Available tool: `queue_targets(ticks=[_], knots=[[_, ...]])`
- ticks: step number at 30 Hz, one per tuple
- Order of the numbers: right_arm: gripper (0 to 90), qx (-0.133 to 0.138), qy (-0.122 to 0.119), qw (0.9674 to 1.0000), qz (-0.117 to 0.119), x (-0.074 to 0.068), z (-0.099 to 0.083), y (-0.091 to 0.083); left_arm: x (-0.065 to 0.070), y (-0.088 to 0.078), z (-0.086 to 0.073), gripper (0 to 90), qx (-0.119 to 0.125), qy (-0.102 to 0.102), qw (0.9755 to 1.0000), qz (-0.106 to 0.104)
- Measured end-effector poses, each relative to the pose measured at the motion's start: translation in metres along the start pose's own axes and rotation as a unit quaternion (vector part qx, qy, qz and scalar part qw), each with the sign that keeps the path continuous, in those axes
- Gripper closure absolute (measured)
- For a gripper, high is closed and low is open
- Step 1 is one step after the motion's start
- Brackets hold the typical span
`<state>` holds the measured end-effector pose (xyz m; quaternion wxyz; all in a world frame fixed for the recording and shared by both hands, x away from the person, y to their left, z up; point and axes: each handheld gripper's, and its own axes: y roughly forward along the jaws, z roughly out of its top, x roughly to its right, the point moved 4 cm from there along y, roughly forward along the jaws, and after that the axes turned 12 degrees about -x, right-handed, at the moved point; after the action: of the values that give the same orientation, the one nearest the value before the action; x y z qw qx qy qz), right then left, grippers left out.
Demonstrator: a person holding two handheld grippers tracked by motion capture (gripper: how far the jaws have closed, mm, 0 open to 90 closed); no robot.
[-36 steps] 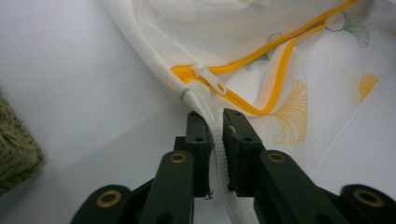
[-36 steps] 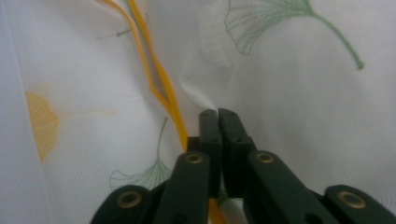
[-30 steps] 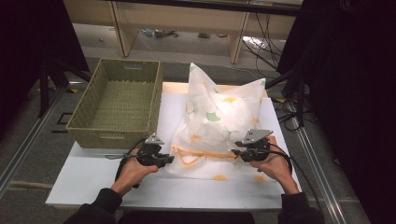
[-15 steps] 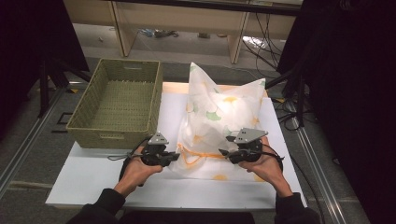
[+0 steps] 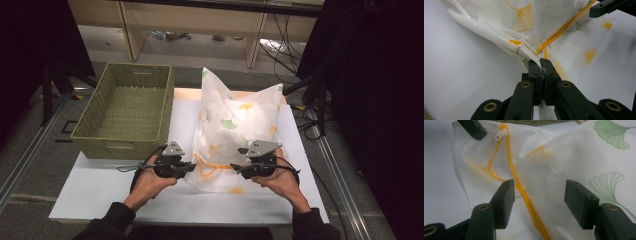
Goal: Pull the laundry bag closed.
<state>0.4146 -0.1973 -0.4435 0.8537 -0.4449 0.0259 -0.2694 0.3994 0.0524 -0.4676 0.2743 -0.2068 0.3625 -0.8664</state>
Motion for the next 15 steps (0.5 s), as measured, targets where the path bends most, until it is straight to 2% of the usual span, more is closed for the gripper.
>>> queue_targets(ticks=[3, 5, 7, 9, 10, 12, 15], knots=[[42.0, 0.002, -0.006, 1.0, 0.001, -0.002, 0.001, 0.001, 0.0, -0.001, 0.001, 86.6, -0.002, 0.001, 1.0, -0.001], [42.1, 0.006, -0.009, 0.9999, -0.002, -0.003, 0.003, 0.002, 0.001, 0.0, 0.001, 86.5, 0.003, -0.007, 1.0, -0.004], [42.3, 0.008, -0.005, 1.0, -0.001, -0.005, 0.004, 0.002, 0.0, -0.001, 0.0, 86.6, -0.004, 0.001, 1.0, 0.0], [43.9, 0.011, -0.014, 0.9998, 0.0, -0.007, 0.007, 0.005, 0.001, -0.001, 0.0, 86.5, -0.004, 0.002, 1.0, -0.001], [45.3, 0.011, -0.014, 0.9998, -0.001, -0.008, 0.008, 0.006, 0.002, 0.0, 0.001, 86.5, 0.001, -0.001, 1.0, -0.003], [51.0, 0.013, -0.021, 0.9997, -0.001, -0.011, 0.012, 0.009, 0.002, -0.002, -0.002, 86.4, -0.009, 0.012, 0.9999, 0.0], [58.8, 0.012, -0.038, 0.9991, 0.012, -0.017, 0.018, 0.014, 0.002, -0.003, -0.002, 86.2, -0.009, 0.011, 0.9999, -0.001]])
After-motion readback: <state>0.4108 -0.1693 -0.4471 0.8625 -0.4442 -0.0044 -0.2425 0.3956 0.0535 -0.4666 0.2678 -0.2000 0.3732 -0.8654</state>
